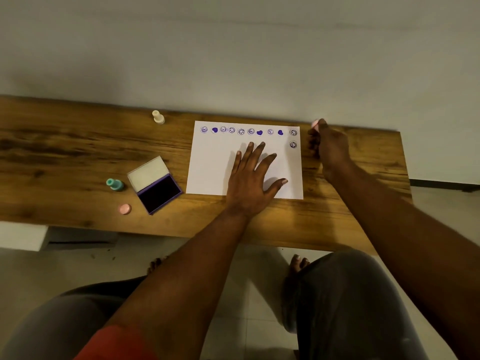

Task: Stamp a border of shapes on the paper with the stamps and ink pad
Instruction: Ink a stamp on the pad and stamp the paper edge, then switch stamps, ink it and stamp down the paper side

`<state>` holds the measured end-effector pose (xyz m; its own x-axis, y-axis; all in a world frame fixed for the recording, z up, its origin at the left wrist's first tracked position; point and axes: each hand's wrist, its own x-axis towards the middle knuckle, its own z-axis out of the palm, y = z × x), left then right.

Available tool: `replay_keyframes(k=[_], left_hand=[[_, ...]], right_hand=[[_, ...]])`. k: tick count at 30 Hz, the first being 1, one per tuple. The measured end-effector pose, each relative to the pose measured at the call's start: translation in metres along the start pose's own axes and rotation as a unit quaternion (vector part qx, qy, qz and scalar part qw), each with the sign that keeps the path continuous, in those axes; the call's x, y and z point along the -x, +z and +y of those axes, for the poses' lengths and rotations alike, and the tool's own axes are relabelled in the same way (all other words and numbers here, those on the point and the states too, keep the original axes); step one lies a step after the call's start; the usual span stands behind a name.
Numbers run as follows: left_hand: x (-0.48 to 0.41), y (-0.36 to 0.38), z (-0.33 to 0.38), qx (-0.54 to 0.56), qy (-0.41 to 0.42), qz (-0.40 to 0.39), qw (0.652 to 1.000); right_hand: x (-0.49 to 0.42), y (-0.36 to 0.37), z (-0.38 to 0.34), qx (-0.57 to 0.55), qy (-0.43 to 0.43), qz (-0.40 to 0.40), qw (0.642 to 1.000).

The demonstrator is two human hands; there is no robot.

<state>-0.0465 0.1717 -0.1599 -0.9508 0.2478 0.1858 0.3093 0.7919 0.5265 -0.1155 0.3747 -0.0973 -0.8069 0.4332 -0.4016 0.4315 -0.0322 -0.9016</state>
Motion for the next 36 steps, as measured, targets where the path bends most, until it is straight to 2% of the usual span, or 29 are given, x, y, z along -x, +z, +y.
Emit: replay_keyframes(k=[2, 7, 13, 19, 23, 25, 27, 32, 36], left_hand=[[0.001, -0.004, 0.002, 0.028, -0.002, 0.036, 0.999], [0.027, -0.036, -0.007, 0.041, -0.030, 0.122, 0.991], [0.100, -0.103, -0.071, -0.002, -0.166, 0.224, 0.960], [0.161, -0.132, -0.134, 0.000, -0.301, 0.326, 0.896], [0.173, -0.136, -0.149, 0.053, -0.391, 0.324, 0.860], [0.173, -0.133, -0.152, 0.083, -0.411, 0.295, 0.859], [0.172, -0.129, -0.153, 0.086, -0.414, 0.272, 0.865], [0.169, -0.126, -0.155, 0.105, -0.428, 0.289, 0.850], [0.176, -0.127, -0.161, 0.124, -0.417, 0.300, 0.849]], right_hand=[[0.004, 0.004, 0.004, 0.014, -0.026, -0.011, 1.000], [0.043, 0.023, 0.011, 0.163, -0.115, -0.043, 0.979], [0.110, 0.090, 0.005, 0.235, -0.210, -0.154, 0.936], [0.179, 0.184, 0.015, 0.296, -0.292, -0.271, 0.868], [0.214, 0.233, 0.025, 0.345, -0.316, -0.320, 0.824], [0.225, 0.248, 0.033, 0.371, -0.331, -0.318, 0.807], [0.232, 0.258, 0.039, 0.417, -0.360, -0.293, 0.781], [0.235, 0.272, 0.045, 0.493, -0.400, -0.273, 0.723], [0.241, 0.280, 0.048, 0.509, -0.422, -0.268, 0.701]])
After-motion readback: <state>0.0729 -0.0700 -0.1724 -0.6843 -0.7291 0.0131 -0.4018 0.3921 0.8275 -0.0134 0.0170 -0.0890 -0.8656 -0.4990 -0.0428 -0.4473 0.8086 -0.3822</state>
